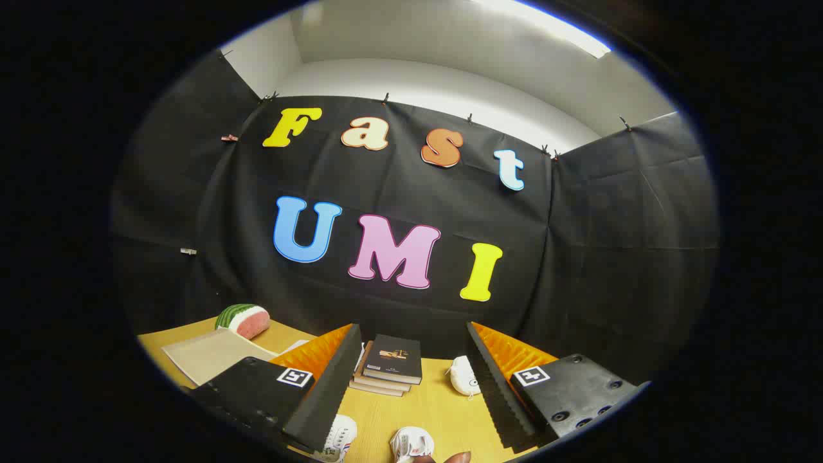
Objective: Open the storage box then place both shoes into the box .Put the left shoe in first, then the right shoe, with the right side of both shoes facing outward in a uniform manner.
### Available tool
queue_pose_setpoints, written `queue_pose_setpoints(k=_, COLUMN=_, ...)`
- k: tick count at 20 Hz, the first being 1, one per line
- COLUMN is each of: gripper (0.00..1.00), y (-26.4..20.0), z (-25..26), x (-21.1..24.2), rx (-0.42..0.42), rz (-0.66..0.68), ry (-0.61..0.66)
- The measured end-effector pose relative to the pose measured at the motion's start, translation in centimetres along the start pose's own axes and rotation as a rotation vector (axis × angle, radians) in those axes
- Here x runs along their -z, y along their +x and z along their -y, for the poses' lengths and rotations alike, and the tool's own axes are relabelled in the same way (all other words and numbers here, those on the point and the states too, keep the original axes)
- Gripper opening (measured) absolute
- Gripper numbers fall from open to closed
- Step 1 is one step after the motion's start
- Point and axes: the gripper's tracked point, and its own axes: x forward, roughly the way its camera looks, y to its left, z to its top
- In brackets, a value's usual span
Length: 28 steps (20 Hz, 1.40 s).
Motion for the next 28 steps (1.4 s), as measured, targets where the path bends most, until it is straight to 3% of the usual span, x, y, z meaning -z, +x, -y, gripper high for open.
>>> queue_pose_setpoints(k=16, gripper=0.97, y=0.1, z=-0.5, x=0.7, rx=-0.034, rz=-0.025, ry=-0.050)
queue_pose_setpoints(k=19, gripper=0.97, y=0.2, z=-5.0, x=2.1, rx=-0.236, rz=-0.092, ry=0.037)
queue_pose_setpoints(k=23, gripper=0.97, y=-1.1, z=-11.7, x=5.5, rx=-0.539, rz=-0.272, ry=0.266)
queue_pose_setpoints(k=25, gripper=0.97, y=-1.9, z=-14.5, x=8.4, rx=-0.640, rz=-0.409, ry=0.386)
queue_pose_setpoints(k=28, gripper=0.98, y=-3.2, z=-18.4, x=13.3, rx=-0.716, rz=-0.626, ry=0.544)
